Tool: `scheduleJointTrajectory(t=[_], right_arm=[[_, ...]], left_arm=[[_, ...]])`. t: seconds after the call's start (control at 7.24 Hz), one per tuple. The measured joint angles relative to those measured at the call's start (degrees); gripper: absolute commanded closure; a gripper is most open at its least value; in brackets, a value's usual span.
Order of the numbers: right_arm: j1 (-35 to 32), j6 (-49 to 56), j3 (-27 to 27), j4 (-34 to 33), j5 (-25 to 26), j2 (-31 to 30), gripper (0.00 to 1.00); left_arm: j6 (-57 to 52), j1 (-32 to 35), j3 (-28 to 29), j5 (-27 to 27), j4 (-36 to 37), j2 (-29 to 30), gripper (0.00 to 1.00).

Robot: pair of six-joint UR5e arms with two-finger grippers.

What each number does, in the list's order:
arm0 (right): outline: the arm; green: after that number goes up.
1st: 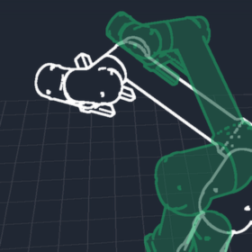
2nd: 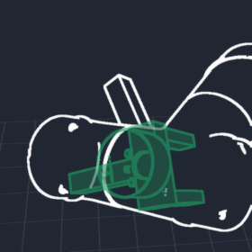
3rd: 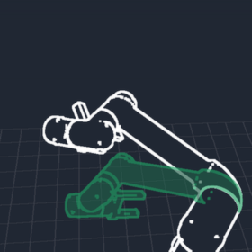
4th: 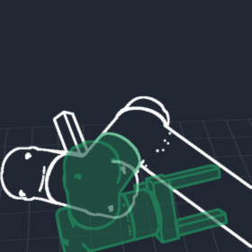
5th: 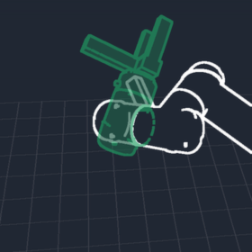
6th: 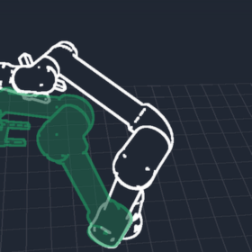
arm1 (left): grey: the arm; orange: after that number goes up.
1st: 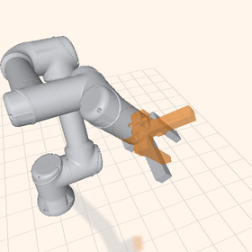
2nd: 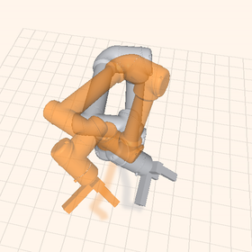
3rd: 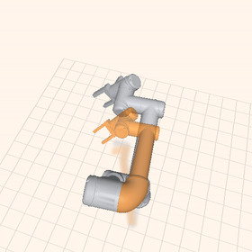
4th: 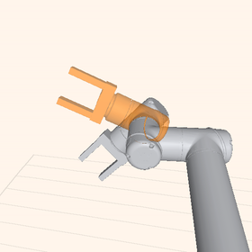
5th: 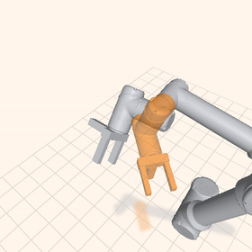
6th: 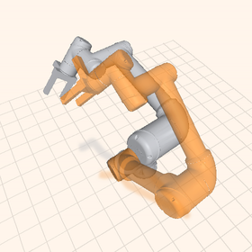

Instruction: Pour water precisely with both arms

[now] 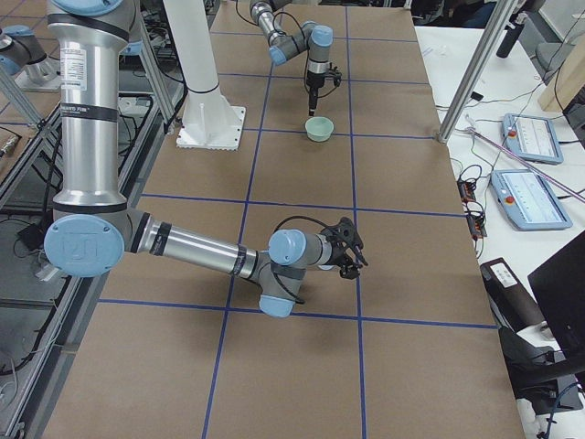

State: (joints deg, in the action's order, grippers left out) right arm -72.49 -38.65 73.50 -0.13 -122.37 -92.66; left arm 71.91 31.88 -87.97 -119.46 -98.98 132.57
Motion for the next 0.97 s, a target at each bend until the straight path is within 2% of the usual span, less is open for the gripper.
scheduleJointTrajectory(t=[0.28,0.55,0.69,0.83,0.97], right_arm=[[-2.8,0.1,1.9,-9.0,-3.0,0.7,0.01],[-6.9,1.8,3.9,-19.3,-8.5,2.4,0.01],[-9.0,3.8,4.4,-23.5,-10.6,3.0,0.01],[-10.7,5.9,5.0,-27.5,-12.5,3.3,0.01],[-11.9,7.8,5.4,-30.6,-14.4,3.4,0.01]], left_arm=[[0.1,0.3,1.3,0.2,-0.5,0.2,0.12],[1.0,0.6,3.0,0.3,-1.8,0.7,0.13],[2.2,0.6,4.9,0.4,-3.6,1.4,0.17],[3.6,0.7,6.7,0.4,-5.7,2.1,0.44],[4.2,0.8,7.6,0.4,-6.8,2.4,0.99]])
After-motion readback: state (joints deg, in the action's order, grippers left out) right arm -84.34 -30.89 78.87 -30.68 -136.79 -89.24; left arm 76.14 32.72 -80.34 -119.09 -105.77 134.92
